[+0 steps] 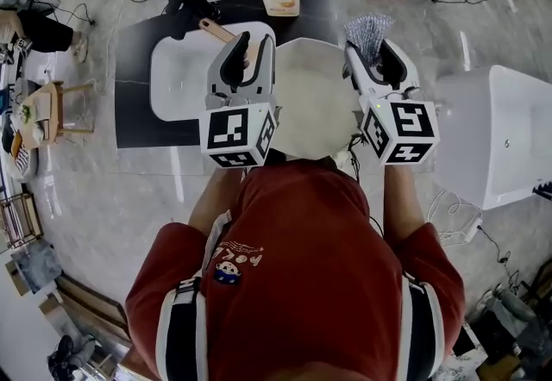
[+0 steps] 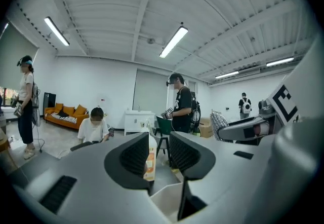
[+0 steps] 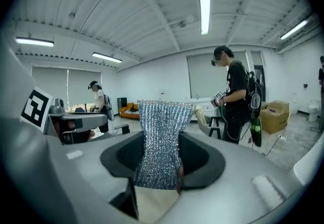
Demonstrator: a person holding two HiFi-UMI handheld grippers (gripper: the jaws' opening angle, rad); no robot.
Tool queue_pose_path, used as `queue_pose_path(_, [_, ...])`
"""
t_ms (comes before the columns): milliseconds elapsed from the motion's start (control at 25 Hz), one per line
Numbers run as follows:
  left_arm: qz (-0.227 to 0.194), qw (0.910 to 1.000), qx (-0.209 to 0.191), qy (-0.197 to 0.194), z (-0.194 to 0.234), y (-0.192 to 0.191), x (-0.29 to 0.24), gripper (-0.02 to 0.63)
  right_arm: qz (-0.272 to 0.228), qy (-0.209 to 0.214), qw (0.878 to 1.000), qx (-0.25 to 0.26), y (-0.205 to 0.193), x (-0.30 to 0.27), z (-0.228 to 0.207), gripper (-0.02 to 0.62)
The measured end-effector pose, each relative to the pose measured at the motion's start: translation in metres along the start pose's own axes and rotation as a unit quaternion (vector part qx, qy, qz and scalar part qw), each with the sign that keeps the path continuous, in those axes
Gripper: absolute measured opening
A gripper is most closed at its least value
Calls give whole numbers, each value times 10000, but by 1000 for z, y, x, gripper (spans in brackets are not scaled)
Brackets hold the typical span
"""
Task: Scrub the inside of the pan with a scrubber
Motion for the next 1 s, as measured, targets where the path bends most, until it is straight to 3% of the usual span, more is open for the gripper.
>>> queue_pose_path(200, [-631,9975,-308,4,-11,34,4,129,-932,-378,9940,425,43,16,0,216])
queue_pose_path(440, [-1091,9930,-456,-33,-17,56,10,119,-1939,-835,9718,1047,78,30,8,219])
queue_pose_path(760, [-1242,9900,-667,61,-19,64,11,115,-1925,-865,9716,1070,78,28,7,222])
queue_pose_path(1000, [-1143,9914,-603,188,-16,59,10,92,-1818,-805,9740,1086,72,22,9,222])
Point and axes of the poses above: the fingertips, and each gripper's own axes: x backward along the fingers, z to its left, y out of its top, the point moved 6 cm from there along x, backward along the fingers, and after that the axes turned 8 degrees about y, right-handed, at the moved point
